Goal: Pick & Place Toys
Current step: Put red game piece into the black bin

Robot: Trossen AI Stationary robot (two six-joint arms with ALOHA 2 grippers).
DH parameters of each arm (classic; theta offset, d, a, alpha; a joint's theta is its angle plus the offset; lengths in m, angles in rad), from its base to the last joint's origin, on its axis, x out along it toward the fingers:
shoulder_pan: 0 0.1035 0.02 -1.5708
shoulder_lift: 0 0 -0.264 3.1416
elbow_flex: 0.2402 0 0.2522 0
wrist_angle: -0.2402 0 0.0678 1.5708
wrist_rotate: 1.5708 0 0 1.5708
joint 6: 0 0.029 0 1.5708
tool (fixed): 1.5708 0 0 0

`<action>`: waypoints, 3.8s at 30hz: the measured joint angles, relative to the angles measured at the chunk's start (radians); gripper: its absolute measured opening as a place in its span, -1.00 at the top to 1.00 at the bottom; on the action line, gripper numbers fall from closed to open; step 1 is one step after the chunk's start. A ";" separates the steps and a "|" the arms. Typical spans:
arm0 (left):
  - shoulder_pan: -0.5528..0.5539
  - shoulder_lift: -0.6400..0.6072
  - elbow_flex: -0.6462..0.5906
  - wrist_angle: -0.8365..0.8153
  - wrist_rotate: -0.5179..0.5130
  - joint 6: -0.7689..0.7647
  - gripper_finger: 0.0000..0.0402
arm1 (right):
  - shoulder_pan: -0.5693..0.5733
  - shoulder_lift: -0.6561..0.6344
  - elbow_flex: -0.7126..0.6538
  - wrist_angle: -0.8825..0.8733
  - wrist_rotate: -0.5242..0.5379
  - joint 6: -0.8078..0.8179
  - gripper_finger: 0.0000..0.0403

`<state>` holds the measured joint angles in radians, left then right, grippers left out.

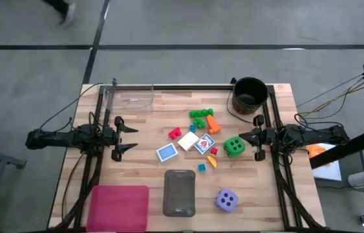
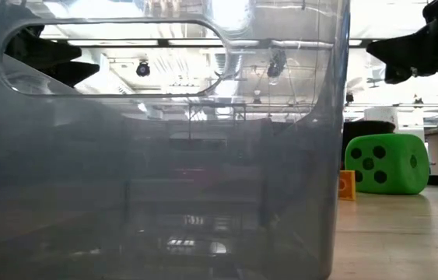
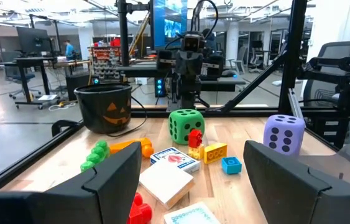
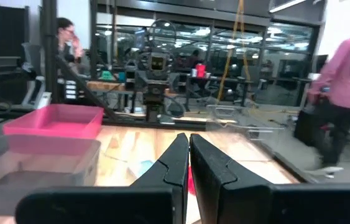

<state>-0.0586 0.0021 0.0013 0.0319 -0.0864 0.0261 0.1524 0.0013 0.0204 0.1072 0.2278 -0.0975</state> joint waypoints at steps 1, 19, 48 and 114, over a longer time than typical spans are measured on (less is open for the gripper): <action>0.000 0.000 0.000 0.000 0.000 0.000 -0.41 | 0.000 0.000 0.000 0.000 0.009 -0.007 0.91; 0.000 0.000 0.000 -0.004 0.000 0.000 -0.41 | 0.000 0.000 0.000 0.009 0.036 -0.012 0.91; 0.000 0.000 0.000 -0.005 0.000 -0.043 -0.41 | -0.002 0.147 0.037 0.069 0.295 0.067 -0.01; 0.000 0.133 0.000 0.011 -0.101 -0.086 -0.84 | 0.004 1.642 1.056 -0.873 -0.043 0.442 -0.91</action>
<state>-0.0589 0.1352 0.0013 0.0425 -0.1879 -0.0601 0.1562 1.6432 1.0760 -0.7660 0.1844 0.3443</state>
